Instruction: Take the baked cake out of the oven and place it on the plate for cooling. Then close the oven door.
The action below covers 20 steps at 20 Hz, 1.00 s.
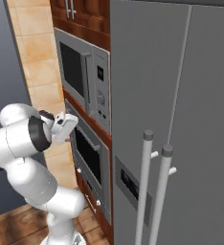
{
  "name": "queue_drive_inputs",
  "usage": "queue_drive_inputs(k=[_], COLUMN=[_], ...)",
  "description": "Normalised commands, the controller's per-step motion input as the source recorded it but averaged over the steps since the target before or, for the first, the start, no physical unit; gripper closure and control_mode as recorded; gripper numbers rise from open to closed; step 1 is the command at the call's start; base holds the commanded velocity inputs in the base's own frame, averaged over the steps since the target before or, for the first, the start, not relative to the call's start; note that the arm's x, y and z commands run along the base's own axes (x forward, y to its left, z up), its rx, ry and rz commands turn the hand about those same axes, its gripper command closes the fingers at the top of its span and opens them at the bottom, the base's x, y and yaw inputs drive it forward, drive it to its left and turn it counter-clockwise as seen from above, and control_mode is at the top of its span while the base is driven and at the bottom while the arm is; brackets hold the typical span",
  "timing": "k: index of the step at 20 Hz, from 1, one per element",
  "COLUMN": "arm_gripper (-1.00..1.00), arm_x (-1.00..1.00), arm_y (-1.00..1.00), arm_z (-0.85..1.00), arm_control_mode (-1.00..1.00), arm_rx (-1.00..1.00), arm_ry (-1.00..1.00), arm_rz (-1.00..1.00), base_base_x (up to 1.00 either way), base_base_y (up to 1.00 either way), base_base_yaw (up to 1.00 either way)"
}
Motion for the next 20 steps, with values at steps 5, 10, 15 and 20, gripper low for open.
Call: queue_drive_inputs(k=[5,10,15,20], arm_gripper=[-1.0,-1.0,-1.0,-1.0], arm_x=[0.2,0.23,0.21,0.16], arm_y=[-0.25,-0.28,-0.17,-0.15], arm_z=[-0.26,-0.28,-0.28,-0.26], arm_control_mode=[-1.0,-1.0,-1.0,-1.0], arm_rx=[-0.05,-0.03,-0.01,0.0], arm_ry=[-0.05,-0.03,0.0,0.0], arm_rz=[0.0,0.0,0.0,0.0], base_base_x=[0.0,0.0,0.0,0.0], base_base_y=[0.0,0.0,0.0,0.0], base_base_yaw=[0.0,0.0,0.0,0.0])
